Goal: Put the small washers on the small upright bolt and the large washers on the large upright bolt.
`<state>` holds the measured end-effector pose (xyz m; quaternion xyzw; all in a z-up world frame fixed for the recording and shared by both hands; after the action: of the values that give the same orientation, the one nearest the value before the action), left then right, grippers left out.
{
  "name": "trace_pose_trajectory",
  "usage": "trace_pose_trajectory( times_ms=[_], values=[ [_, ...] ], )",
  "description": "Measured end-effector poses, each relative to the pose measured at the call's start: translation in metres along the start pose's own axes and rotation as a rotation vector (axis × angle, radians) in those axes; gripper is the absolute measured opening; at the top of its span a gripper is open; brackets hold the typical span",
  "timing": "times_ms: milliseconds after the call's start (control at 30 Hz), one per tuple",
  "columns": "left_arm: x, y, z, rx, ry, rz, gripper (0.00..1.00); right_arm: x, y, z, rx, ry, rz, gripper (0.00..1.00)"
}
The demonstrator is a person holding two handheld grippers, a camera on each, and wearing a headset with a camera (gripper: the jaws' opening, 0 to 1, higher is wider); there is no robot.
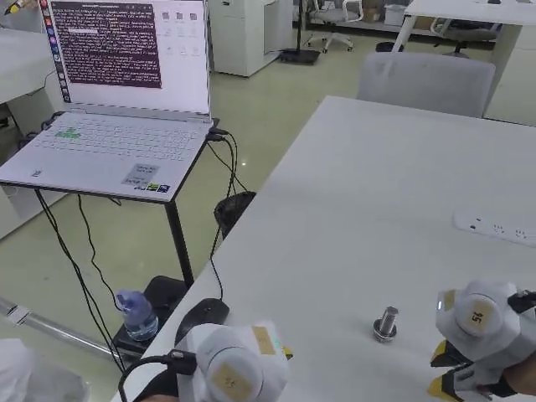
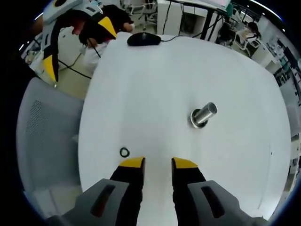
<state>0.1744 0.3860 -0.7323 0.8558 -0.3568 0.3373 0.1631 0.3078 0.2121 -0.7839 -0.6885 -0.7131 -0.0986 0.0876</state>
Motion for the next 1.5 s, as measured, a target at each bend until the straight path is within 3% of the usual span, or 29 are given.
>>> trace_pose_trajectory(
  times_ms=[233, 600, 900, 1367, 1500],
  values=[
    [0.001, 0.001, 0.0, 0.005, 0.008, 0.001, 0.72, 0.0, -0.021, 0.004, 0.012, 0.007, -0.029, 0.25],
    [0.001, 0.004, 0.0, 0.008, 0.007, 0.0, 0.72, 0.003, -0.04, 0.01, 0.023, 0.01, -0.055, 0.25],
    [0.0, 0.007, -0.001, 0.006, 0.004, -0.002, 0.71, 0.0, -0.054, 0.027, 0.037, -0.004, -0.059, 0.25],
    [0.0, 0.008, -0.002, 0.006, 0.006, -0.002, 0.71, -0.006, -0.056, 0.04, 0.021, -0.039, -0.086, 0.23],
    [0.0, 0.007, -0.003, 0.006, 0.007, -0.004, 0.71, -0.005, -0.055, 0.039, 0.021, -0.025, -0.072, 0.22]
  ],
)
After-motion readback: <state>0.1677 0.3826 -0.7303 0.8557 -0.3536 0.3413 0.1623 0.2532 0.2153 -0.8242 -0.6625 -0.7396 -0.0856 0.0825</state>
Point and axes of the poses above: the centre of the closed fingertips' face, and the gripper's own axes: z roughly forward along the fingers, y roughly to its right, x roughly out of its top, the point moved 6 cm from there along -z, roughly backward along the fingers, and after that the axes turned 4 degrees about -y, right-handed, at the moved point
